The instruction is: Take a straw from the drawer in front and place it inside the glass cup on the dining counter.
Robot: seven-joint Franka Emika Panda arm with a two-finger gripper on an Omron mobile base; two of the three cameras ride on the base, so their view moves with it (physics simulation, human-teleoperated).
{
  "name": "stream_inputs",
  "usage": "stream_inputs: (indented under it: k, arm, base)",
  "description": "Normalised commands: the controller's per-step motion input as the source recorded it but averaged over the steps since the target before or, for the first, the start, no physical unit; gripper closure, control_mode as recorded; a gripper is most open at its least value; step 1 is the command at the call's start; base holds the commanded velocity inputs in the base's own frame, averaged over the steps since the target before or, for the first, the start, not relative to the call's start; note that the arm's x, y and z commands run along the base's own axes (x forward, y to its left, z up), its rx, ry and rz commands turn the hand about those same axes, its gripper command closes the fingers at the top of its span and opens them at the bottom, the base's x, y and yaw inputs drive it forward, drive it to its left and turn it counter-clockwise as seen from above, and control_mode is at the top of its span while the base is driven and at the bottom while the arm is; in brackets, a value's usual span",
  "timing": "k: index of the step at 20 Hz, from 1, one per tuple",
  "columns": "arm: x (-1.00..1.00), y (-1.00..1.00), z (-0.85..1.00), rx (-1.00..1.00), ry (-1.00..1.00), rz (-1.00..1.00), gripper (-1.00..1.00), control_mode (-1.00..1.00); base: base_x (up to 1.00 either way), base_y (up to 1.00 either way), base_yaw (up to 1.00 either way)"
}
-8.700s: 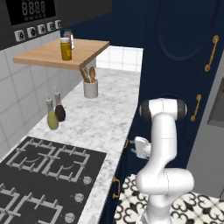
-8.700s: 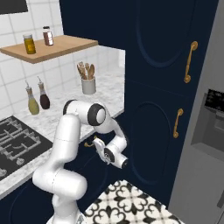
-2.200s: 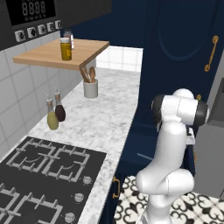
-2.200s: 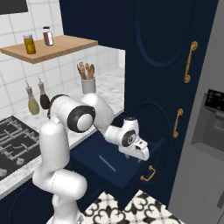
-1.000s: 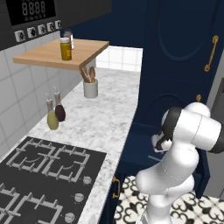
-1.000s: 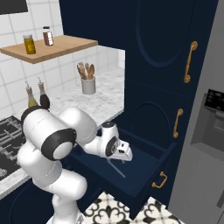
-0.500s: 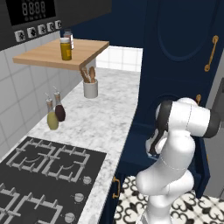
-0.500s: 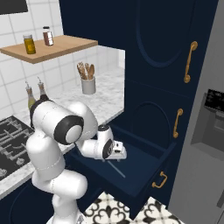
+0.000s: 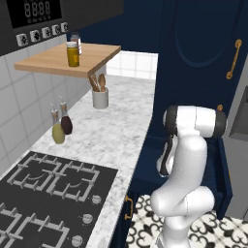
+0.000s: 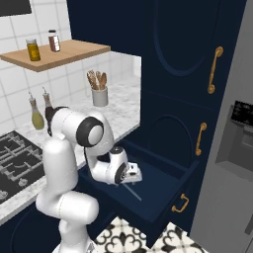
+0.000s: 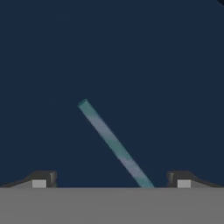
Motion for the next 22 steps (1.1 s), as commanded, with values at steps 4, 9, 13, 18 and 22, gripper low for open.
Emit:
stream_inputs:
  k: [4,9,13,18,22]
  arm:
    - [0.28,0.0,-0.33,0.0,0.02,0.04,-1.0,-1.0]
    - [0.27,0.0,-0.29,0.0,0.04,0.04,-1.0,-1.0]
    - [0.29,-0.11,-0.24,0.02,0.03,0.05,-1.0,-1.0]
    - [0.21,-0.22,-0.3,0.03,0.03,0.06,1.0,-1.0]
    - [0.08,-0.19,-0.34,0.02,0.03,0.06,1.0,-1.0]
  base:
    - [0.0,0.0,0.0]
    - [0.0,0.0,0.0]
    - [0.0,0.0,0.0]
    - [0.0,0.0,0.0]
    - [0.0,0.0,0.0]
